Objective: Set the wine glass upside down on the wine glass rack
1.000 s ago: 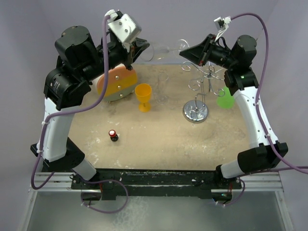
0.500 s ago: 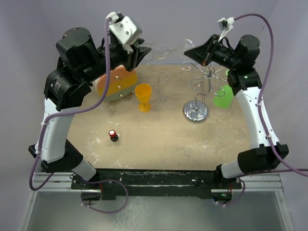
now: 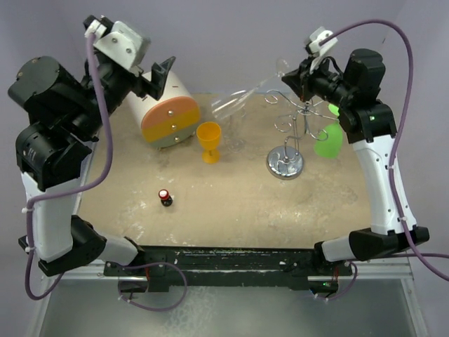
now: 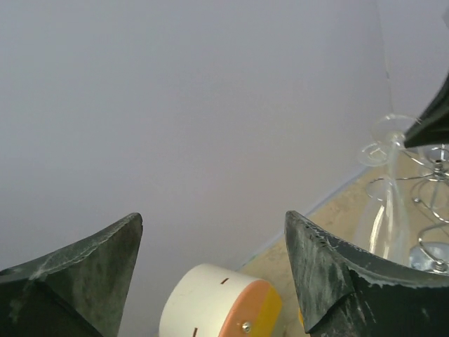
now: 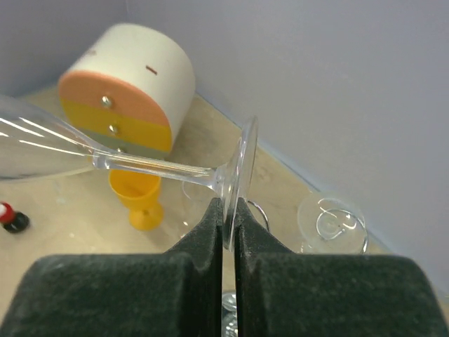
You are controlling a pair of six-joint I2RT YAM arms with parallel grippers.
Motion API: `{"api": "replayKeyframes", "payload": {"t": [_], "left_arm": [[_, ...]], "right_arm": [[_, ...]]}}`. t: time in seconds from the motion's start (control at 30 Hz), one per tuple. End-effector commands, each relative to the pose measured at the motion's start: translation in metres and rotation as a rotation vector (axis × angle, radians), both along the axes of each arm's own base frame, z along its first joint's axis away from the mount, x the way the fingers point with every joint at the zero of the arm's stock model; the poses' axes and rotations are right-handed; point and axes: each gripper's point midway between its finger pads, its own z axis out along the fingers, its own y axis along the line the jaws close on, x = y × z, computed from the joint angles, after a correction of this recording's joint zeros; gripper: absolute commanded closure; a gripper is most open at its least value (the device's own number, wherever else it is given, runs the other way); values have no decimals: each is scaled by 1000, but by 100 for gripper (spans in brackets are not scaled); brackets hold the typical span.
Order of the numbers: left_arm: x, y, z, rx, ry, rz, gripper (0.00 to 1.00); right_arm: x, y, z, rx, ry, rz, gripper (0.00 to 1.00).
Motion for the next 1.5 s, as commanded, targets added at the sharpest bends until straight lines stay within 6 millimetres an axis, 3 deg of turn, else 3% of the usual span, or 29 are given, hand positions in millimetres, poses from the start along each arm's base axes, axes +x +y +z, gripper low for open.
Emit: {"api": "replayKeyframes", "payload": {"t": [0.0, 0.1, 0.4, 0.73, 1.03, 1.47], "left_arm": [[1, 29, 17, -18, -70, 112, 10], [4, 34, 13, -8, -61, 127, 0], [10, 38, 8, 7, -50, 136, 1], [17, 33, 3, 24, -39, 133, 1], [17, 29, 1, 35, -35, 112, 1], [13, 29, -2, 45, -34, 102, 1]], "right_arm": [[-17, -6, -1, -321, -161, -19, 100], [-19, -5, -13, -454, -177, -23, 100], [-12, -6, -36, -660, -189, -88, 100], [9, -30, -60, -904, -182, -245, 100], [22, -46, -67, -1015, -173, -349, 100], [40, -47, -63, -1059, -193, -422, 100]]}}
